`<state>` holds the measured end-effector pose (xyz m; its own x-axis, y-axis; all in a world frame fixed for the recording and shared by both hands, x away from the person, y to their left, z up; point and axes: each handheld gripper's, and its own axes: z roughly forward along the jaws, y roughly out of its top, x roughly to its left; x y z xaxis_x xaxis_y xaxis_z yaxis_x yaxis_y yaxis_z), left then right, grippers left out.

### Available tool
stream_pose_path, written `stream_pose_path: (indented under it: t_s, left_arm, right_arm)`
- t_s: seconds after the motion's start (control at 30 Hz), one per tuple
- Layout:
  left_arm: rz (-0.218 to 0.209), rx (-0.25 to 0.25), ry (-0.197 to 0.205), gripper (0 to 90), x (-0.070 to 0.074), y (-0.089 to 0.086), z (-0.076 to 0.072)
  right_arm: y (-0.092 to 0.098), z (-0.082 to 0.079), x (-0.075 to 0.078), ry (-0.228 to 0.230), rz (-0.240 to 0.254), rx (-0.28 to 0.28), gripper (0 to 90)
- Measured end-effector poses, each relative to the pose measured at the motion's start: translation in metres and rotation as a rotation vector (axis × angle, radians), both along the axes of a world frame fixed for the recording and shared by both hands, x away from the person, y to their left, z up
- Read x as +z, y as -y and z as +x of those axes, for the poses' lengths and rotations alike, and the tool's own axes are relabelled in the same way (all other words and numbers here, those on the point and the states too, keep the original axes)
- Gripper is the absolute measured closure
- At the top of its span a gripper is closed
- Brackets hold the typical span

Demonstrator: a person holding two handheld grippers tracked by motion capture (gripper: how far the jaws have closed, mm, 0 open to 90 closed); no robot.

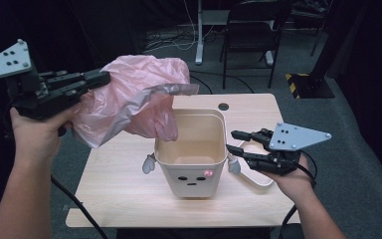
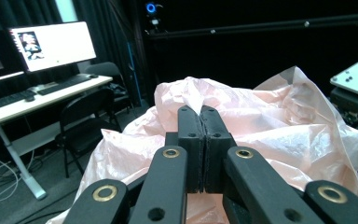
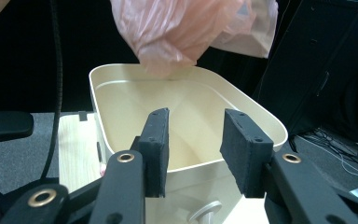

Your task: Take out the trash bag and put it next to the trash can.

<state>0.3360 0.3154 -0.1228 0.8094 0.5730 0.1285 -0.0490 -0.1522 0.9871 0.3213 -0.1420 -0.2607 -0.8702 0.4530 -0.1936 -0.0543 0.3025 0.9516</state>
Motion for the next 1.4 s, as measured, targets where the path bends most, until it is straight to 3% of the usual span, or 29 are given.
stream_pose_path:
  t_s: [0.2, 0.37, 0.8, 1.4]
  left_arm:
    - [-0.015, 0.036, 0.012, 88.8, 0.004, -0.015, -0.003]
    - [0.001, 0.077, 0.004, 88.9, 0.000, -0.021, -0.002]
    - [-0.025, 0.106, -0.084, 88.8, -0.037, -0.041, 0.017]
    - [-0.022, 0.129, -0.129, 88.6, -0.071, -0.047, 0.024]
  right_arm:
    - [0.002, 0.001, 0.000, 0.000, 0.003, -0.004, 60.8]
    - [0.002, 0.001, -0.002, -0.003, 0.000, -0.006, 60.8]
    - [0.003, -0.001, -0.007, -0.011, -0.004, -0.007, 59.9]
    - [0.009, -0.005, -0.014, -0.035, -0.015, -0.025, 57.0]
